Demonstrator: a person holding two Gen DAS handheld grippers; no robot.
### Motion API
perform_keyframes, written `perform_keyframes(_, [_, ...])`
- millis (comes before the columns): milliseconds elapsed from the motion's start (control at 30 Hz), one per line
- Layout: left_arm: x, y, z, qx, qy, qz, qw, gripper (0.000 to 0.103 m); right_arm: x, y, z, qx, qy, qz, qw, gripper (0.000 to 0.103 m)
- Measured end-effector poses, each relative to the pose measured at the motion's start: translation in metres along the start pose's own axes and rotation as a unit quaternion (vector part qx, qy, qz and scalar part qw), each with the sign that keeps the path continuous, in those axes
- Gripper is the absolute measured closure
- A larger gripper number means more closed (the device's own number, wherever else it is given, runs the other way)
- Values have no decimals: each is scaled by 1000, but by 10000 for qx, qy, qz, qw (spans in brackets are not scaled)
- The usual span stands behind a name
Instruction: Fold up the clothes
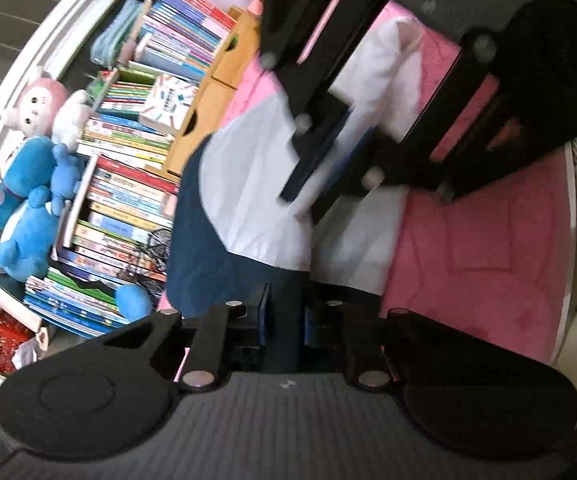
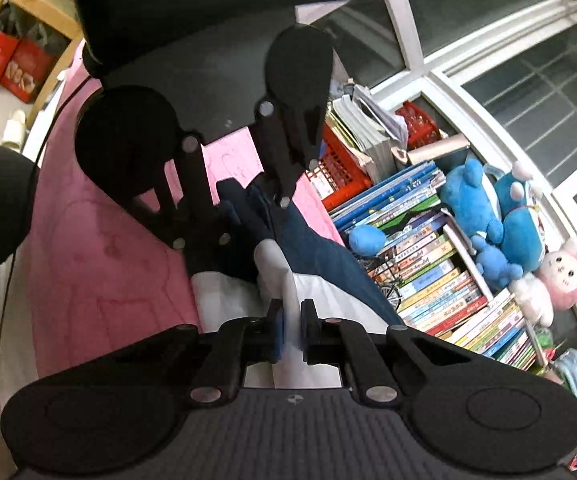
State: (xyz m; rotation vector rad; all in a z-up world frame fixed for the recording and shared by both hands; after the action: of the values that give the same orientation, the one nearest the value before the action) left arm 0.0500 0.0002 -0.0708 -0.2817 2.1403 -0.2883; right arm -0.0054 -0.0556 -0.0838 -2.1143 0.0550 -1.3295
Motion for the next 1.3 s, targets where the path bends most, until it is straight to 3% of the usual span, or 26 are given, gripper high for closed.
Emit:
perform_keyframes(200, [-19, 5, 3, -120, 601, -810, 9948, 97, -2, 7, -1, -90, 91, 93, 9999, 93])
perform_keyframes(267, [-24, 8, 2, -78, 721, -989, 9925, 97, 8, 29, -9, -366, 221, 250, 9988, 93])
perform_keyframes(400, [-22, 9, -2, 11, 635, -958, 9934, 99, 27, 78, -30, -930, 677, 598, 9916, 88])
perform_keyframes(467, [-18, 8, -5, 24, 569, -925, 9941, 100, 33, 85, -36, -1030, 704, 966, 9875, 82])
perform_keyframes(600, [-14, 9, -9, 7, 489, -947, 9943, 100, 46, 96, -44, -1213, 736, 1791, 9735, 80])
perform_keyframes(667, [-13, 11, -10, -8, 461, -922, 9947, 100, 58, 101, -45, -1327, 502, 2841, 9482, 80])
perform_keyframes(733, [-12, 11, -12, -19, 431, -890, 9951, 100, 75, 117, -48, -1384, 177, 4188, 8973, 80])
perform_keyframes(800, [-11, 11, -14, -22, 403, -868, 9954, 100, 88, 136, -50, -1340, -109, 5343, 8345, 79])
perform_keyframes(867, [-12, 12, -19, -40, 465, -865, 9952, 99, 95, 150, -54, -1229, -270, 6004, 7898, 79])
perform_keyframes(967, [-15, 17, -29, -63, 617, -923, 9938, 94, 105, 163, -52, -1145, -483, 6501, 7496, 79])
perform_keyframes(1133, [-17, 23, -55, -277, 591, -1020, 9926, 72, 106, 175, -53, -952, -632, 6844, 7201, 79])
perform_keyframes(1267, [-13, -4, -79, 158, 350, -1002, 9942, 67, 107, 187, -51, -831, -835, 7252, 6784, 84])
perform_keyframes(1300, [-10, -14, -83, 308, 348, -989, 9940, 65, 108, 187, -47, -830, -873, 7294, 6734, 84])
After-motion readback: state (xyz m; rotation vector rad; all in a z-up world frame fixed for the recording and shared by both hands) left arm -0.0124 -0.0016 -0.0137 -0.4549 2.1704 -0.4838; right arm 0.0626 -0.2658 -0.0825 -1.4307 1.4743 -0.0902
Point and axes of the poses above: each gripper's, at about its wrist camera, not at the fingertips, and z roughly the way its jaws point, x to its right, y to its underside, the point moved 4 cm from there along z, roughly the way its jaws point, and after that the axes turned 2 degrees about y, right-handed, at the moved point
